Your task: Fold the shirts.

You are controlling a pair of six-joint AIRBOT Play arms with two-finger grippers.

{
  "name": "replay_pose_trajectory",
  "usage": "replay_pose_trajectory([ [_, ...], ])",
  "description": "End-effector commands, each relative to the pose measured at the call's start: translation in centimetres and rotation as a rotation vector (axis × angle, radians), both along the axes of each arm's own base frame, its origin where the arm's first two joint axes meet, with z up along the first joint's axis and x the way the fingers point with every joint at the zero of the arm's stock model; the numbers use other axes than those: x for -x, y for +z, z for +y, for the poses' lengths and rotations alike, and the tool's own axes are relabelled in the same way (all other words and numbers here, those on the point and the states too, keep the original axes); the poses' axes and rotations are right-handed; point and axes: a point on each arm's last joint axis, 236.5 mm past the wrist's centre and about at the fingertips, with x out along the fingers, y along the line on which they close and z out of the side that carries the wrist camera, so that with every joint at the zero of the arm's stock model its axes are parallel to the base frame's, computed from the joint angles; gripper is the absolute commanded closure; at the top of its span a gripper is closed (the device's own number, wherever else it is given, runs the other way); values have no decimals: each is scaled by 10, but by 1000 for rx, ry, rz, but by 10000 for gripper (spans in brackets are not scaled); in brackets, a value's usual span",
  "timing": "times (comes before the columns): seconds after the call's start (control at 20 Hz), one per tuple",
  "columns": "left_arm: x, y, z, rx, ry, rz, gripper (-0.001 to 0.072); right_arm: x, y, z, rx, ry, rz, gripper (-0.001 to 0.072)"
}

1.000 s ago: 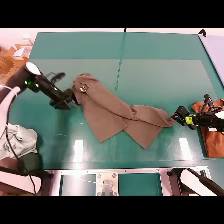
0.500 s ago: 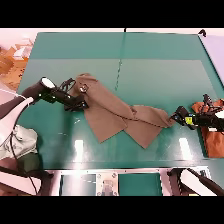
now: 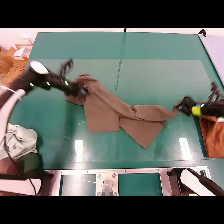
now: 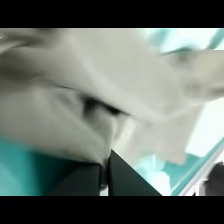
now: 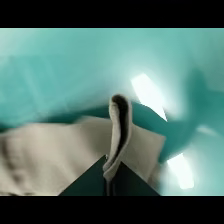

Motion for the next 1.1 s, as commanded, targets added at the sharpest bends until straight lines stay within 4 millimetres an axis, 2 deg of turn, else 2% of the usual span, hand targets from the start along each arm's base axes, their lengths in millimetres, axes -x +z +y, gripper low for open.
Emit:
replay_pose_trajectory([
  [0.0,1,158,-4,35,-56,-349,685,-22,117,8,21,71,-192,696],
  [0.1,14,272,5,20,-24,-655,684,-26,217,8,118,74,-393,696],
  [0.2,50,378,20,-6,25,-950,684,-14,308,13,207,54,-586,695],
  [0.25,73,421,31,-27,62,-1082,685,-1,352,18,256,43,-681,696],
  [0.3,98,460,43,-44,116,-1212,685,14,388,23,296,28,-760,696],
  [0.35,121,488,55,-57,176,-1312,684,31,421,26,346,3,-832,696],
  [0.45,162,523,78,-101,266,-1450,685,66,469,27,440,-65,-935,695],
  [0.5,179,534,90,-132,306,-1503,684,83,486,23,496,-106,-969,695],
  [0.6,199,549,109,-193,377,-1573,685,113,505,16,578,-189,-1008,695],
  [0.7,197,549,120,-247,408,-1579,685,127,510,12,617,-227,-1017,695],
  [0.75,190,543,121,-264,407,-1560,684,127,510,11,619,-229,-1016,695],
  [0.85,163,523,120,-278,398,-1501,685,117,501,5,607,-227,-986,696],
  [0.9,144,507,119,-283,396,-1459,684,103,489,1,585,-219,-949,695],
  [0.95,123,488,118,-292,390,-1411,684,87,473,-3,549,-202,-906,695],
  [1.05,77,435,112,-320,349,-1272,684,42,425,-9,454,-144,-802,696],
])
